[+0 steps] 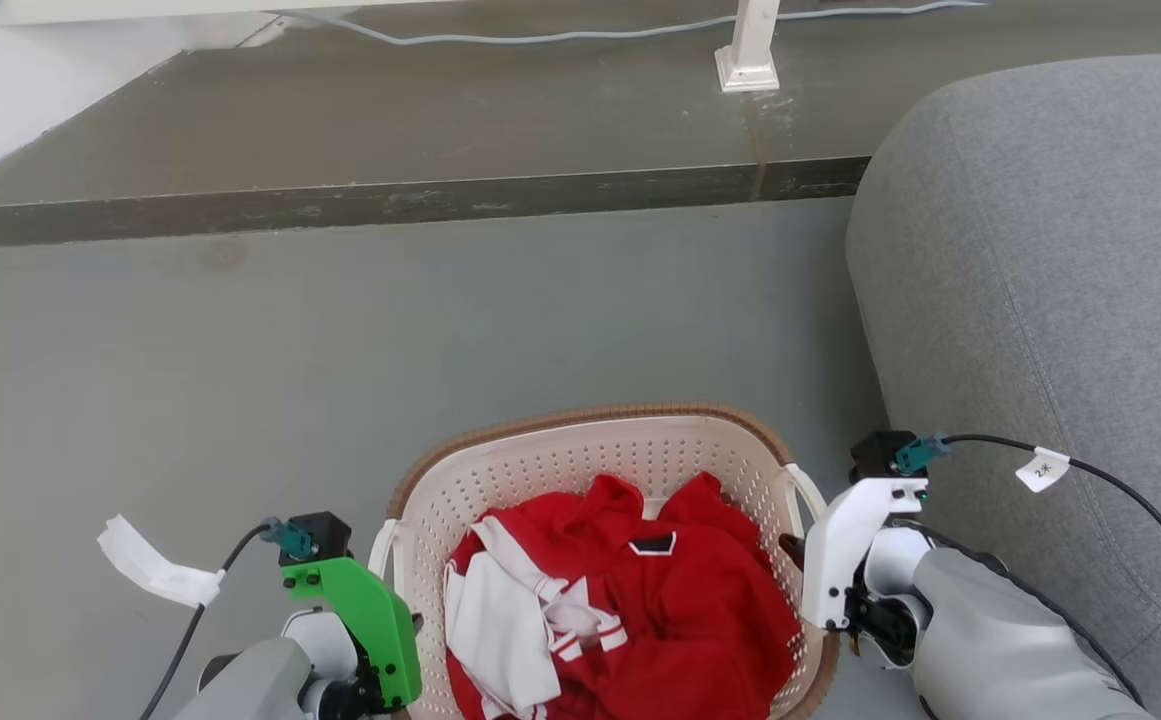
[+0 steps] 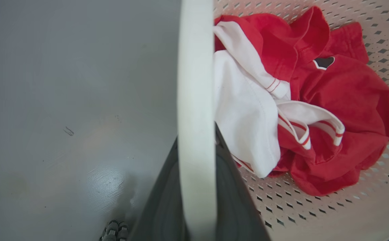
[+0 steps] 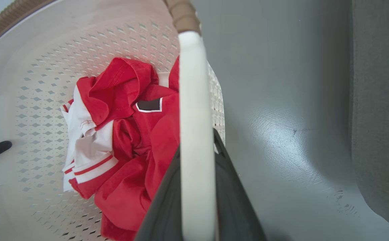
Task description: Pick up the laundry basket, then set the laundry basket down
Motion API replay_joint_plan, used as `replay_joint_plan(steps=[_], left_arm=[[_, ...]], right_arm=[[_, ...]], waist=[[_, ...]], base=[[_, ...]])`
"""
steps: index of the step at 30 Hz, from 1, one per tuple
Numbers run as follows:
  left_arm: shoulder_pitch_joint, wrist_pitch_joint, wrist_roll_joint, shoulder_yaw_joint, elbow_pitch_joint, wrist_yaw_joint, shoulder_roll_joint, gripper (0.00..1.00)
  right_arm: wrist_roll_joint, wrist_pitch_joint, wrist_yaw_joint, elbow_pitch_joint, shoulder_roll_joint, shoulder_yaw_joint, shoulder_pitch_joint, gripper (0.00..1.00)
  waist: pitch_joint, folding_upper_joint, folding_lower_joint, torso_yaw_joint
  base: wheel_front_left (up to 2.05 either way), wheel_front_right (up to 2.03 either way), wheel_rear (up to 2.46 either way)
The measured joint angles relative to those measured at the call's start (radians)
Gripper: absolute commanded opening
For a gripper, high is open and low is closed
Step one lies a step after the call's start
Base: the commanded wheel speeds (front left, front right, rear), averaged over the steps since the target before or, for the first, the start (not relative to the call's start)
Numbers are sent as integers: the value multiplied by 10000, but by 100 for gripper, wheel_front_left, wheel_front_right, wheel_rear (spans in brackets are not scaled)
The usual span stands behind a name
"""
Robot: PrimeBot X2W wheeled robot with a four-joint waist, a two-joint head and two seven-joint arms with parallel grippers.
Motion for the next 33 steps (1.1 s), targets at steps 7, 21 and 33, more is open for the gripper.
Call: replay_joint_plan(steps=[7, 21, 33], left_arm=[[0, 178, -29, -104, -23, 2, 35, 0], [-3, 221, -121, -247, -82, 2, 123, 0], [-8, 192, -357, -410, -128, 4, 203, 0]], right_arm=[[169, 142, -67, 2, -4, 100, -1, 0], [337, 215, -69, 2, -4, 255, -11, 0], [470, 203, -69, 0, -4, 407, -19, 0]], waist=[[-36, 0, 0, -18], [22, 0, 0, -18], [64, 0, 0, -61]], base=[[0, 0, 0], [0, 0, 0], [0, 0, 0]])
